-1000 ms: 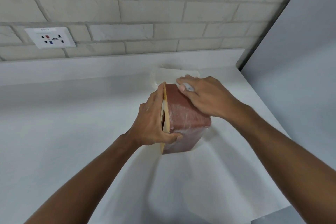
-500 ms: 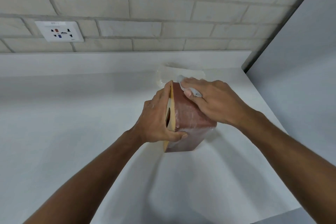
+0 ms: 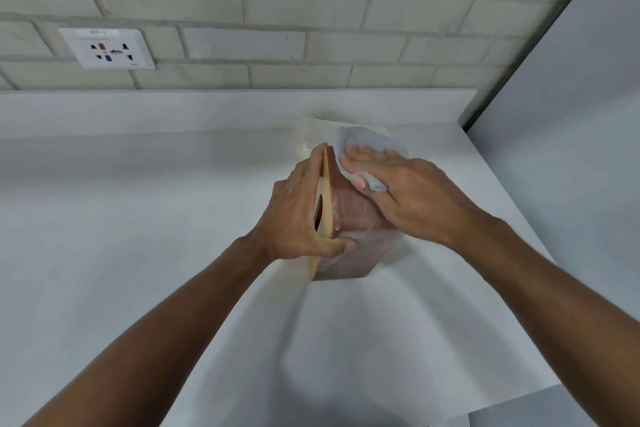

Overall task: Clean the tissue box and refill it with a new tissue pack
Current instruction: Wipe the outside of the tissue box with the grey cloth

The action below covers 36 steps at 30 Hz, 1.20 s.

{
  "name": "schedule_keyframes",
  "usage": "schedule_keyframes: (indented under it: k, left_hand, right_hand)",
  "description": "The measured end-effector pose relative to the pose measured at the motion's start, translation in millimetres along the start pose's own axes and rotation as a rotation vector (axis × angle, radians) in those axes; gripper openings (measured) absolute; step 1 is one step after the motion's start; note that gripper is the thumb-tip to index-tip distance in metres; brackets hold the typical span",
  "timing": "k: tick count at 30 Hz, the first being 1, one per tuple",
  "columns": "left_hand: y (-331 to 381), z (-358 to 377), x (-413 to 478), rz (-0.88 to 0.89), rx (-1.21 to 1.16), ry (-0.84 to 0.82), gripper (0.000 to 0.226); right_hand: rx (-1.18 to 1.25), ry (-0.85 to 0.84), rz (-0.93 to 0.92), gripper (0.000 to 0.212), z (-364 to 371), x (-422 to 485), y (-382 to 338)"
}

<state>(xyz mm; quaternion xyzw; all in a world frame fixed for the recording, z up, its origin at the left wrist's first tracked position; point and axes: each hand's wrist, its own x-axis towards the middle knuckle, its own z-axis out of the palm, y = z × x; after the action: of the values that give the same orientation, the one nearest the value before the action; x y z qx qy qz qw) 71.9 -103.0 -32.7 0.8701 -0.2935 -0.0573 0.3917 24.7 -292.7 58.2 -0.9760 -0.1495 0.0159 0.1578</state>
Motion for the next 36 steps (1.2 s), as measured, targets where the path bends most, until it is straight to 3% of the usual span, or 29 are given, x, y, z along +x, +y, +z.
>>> schedule_keyframes:
  k: [5,10,14,18,22,26,30,34,36]
  left_hand:
    - [2,-1,-3,0.019,-0.005,0.027,0.132]
    - [3,1,-1,-0.013,-0.012,-0.006,0.147]
    - [2,2,-3,0.037,-0.024,0.025,0.126]
    - [0,1,0,0.011,-0.017,0.008,0.141]
    - [1,1,-4,0.061,-0.023,0.029,0.123]
    - [1,0,0,0.023,-0.021,0.017,0.132]
    - [0,-1,-4,0.044,-0.024,0.03,0.124]
    - [2,1,0,0.0,-0.017,0.009,0.139]
    - [3,1,1,0.005,-0.016,0.008,0.138]
  right_hand:
    - [0.017,-0.03,-0.158,0.042,12,-16,-10]
    - [-0.017,0.003,0.015,0.045,-2,-11,-1]
    - [-0.004,-0.049,-0.133,0.044,12,-19,-11]
    - [-0.006,-0.013,-0.015,0.044,-1,-12,-4]
    - [0.024,-0.052,-0.15,0.044,12,-22,-17]
    - [-0.006,-0.025,-0.048,0.043,-1,-16,-6]
    - [0.005,-0.057,-0.156,0.043,10,-19,-15]
    - [0.027,-0.008,-0.038,0.042,-1,-17,-3]
    - [0.021,-0.002,-0.066,0.043,2,-17,-8]
